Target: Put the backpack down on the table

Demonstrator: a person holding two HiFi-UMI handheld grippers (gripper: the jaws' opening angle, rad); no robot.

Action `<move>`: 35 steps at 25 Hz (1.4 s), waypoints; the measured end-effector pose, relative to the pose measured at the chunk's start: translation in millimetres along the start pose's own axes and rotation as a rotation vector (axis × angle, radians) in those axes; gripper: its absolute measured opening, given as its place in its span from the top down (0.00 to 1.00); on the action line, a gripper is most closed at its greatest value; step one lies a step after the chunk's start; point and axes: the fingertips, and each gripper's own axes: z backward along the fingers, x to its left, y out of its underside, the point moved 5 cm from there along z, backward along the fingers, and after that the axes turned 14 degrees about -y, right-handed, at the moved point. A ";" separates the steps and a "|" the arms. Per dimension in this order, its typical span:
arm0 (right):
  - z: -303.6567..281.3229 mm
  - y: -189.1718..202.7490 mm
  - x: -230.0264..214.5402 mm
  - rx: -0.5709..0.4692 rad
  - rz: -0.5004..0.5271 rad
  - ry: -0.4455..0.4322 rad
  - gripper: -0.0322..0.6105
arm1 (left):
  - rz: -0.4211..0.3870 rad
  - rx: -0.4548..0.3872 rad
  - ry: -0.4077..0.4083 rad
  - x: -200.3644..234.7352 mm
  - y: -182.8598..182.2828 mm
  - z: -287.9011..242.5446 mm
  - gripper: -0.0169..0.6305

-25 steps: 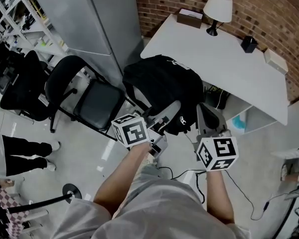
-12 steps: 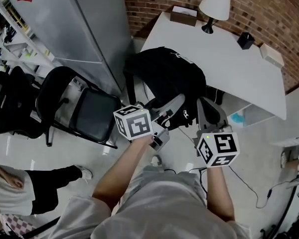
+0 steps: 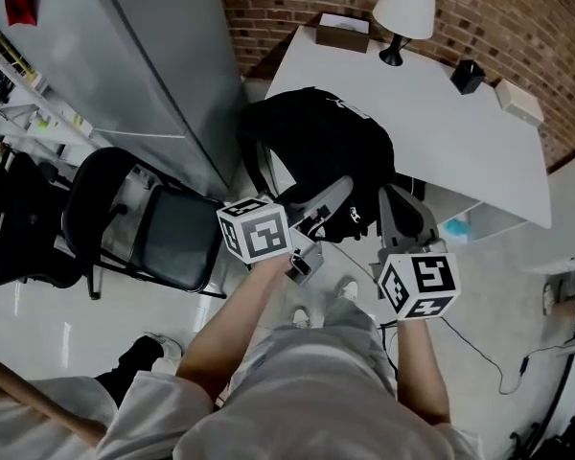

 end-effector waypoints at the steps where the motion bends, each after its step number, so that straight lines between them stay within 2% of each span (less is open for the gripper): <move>1: -3.6 -0.6 -5.1 -0.002 -0.002 0.000 0.95 | -0.003 0.003 0.000 1.8 -2.0 -5.6 0.76; 9: -33.5 -1.7 -53.7 -0.018 -0.016 -0.017 0.95 | -0.036 0.017 -0.007 17.8 -17.6 -58.0 0.76; 25: -87.7 -11.1 -189.1 -0.018 -0.068 -0.043 0.95 | -0.049 0.038 -0.048 49.8 -54.0 -193.0 0.76; 35: -103.7 -5.3 -237.6 -0.001 -0.101 -0.034 0.95 | -0.028 0.050 -0.078 70.6 -62.8 -248.0 0.76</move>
